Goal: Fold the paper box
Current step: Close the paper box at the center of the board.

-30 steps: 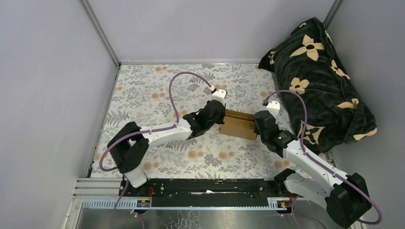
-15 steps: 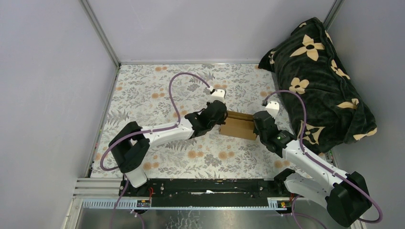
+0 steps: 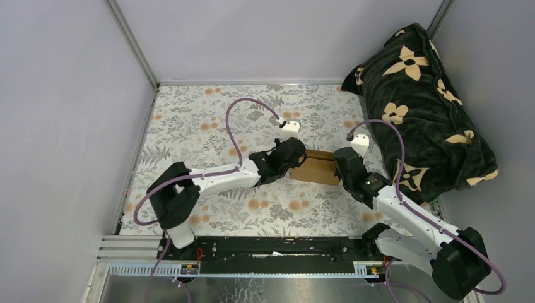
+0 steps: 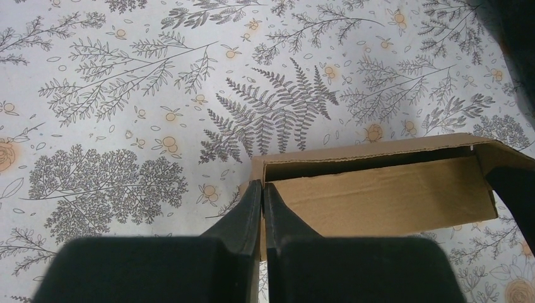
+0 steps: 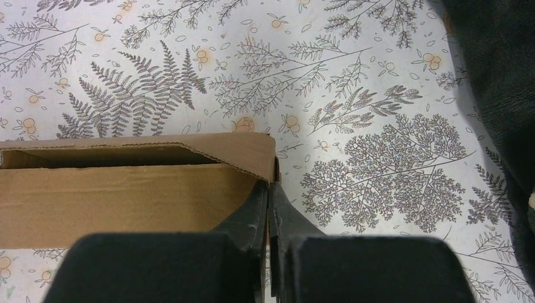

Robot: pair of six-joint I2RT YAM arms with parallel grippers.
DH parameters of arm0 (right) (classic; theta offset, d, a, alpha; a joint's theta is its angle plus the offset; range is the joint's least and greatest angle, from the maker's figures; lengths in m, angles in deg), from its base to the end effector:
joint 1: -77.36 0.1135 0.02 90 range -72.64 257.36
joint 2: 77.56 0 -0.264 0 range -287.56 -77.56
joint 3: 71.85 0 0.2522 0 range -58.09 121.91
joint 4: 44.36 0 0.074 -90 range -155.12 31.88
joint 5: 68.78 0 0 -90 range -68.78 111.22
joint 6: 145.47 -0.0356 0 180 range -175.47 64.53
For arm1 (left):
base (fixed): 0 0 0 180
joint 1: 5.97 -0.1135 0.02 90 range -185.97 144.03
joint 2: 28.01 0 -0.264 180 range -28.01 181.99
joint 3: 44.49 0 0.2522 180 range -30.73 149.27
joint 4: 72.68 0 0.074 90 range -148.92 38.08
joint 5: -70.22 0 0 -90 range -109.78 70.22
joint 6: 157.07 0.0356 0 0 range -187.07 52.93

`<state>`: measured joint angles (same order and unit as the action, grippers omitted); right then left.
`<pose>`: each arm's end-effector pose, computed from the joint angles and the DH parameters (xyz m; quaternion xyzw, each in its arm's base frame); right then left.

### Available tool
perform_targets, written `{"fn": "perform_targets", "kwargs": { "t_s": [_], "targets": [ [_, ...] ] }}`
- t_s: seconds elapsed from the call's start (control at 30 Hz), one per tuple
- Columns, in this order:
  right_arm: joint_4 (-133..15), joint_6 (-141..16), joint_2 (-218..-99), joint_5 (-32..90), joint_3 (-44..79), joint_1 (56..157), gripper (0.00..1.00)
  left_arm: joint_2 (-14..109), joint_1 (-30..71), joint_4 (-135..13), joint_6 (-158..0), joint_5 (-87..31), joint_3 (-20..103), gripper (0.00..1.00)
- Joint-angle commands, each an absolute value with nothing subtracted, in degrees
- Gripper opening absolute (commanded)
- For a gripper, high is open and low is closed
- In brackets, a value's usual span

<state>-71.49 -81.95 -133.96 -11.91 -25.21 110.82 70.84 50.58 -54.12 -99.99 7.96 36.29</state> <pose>0.1822 0.0971 0.2283 0.0750 0.8635 -0.0069 0.4986 0.2261 -0.3121 0.2332 0.0722 0.8711 -0.1547 0.4605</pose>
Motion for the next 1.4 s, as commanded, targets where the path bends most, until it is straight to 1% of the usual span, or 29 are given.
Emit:
{"fn": "perform_targets", "kwargs": {
  "t_s": [0.0, 0.53, 0.97, 1.37],
  "targets": [
    [-73.1, -84.3, -133.8, -10.1, -25.6, 112.0, 0.0, 70.1, 52.6, -56.4, -101.9, 7.2, 34.3, 0.06],
    [-72.1, -85.5, -134.3, -10.3, -26.8, 112.4, 0.0, 67.0, 53.6, -58.7, -103.2, 8.7, 28.2, 0.05],
    [-71.2, -86.9, -134.8, -10.1, -28.1, 112.7, 0.0, 68.6, 56.2, -60.0, -104.8, 9.7, 27.2, 0.05],
    [-71.7, -88.0, -133.0, -9.4, -28.6, 112.7, 0.0, 67.4, 57.6, -60.9, -106.5, 11.0, 23.6, 0.05]
  ]
}}
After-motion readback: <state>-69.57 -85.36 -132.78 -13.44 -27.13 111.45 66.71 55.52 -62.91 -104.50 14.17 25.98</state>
